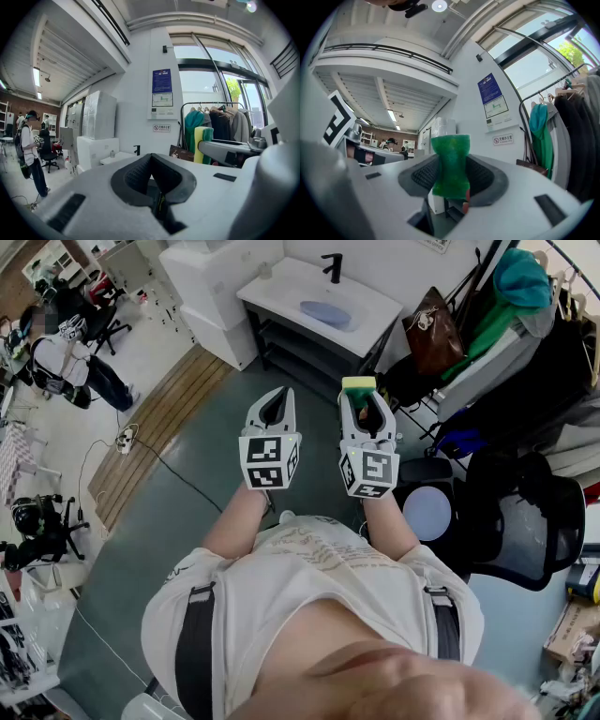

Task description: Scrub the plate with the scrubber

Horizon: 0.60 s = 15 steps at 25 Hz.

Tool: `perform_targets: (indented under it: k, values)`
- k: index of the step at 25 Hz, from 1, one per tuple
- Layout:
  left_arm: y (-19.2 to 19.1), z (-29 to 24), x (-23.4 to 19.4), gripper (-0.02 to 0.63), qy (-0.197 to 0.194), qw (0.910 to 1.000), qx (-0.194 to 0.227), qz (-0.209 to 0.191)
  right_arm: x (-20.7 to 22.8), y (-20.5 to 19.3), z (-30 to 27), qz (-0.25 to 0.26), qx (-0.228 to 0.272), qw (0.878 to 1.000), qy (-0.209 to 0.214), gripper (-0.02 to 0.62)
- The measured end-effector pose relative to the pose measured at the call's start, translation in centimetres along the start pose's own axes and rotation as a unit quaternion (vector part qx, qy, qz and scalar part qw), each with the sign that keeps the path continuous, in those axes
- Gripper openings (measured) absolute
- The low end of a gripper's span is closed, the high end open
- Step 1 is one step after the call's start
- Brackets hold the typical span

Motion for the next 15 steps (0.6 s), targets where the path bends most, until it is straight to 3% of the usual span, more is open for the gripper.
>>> perform_targets:
  k: [15]
  values:
    - [0.0,-1.7,-3.4,0.02,-0.029,0.9995,-0.003,-0.008,-2.7,-0.1,-2.7,-0.004,0.012,1.0,-0.016,0.193]
Point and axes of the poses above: the fingertips, and each gripper's own axes: z backward along the fingers, x to its right, y out of its top, the point moved 9 cm from there along z, backward along the fingers, and after that the axes turned 9 degrees about y, right-handed, at the moved point
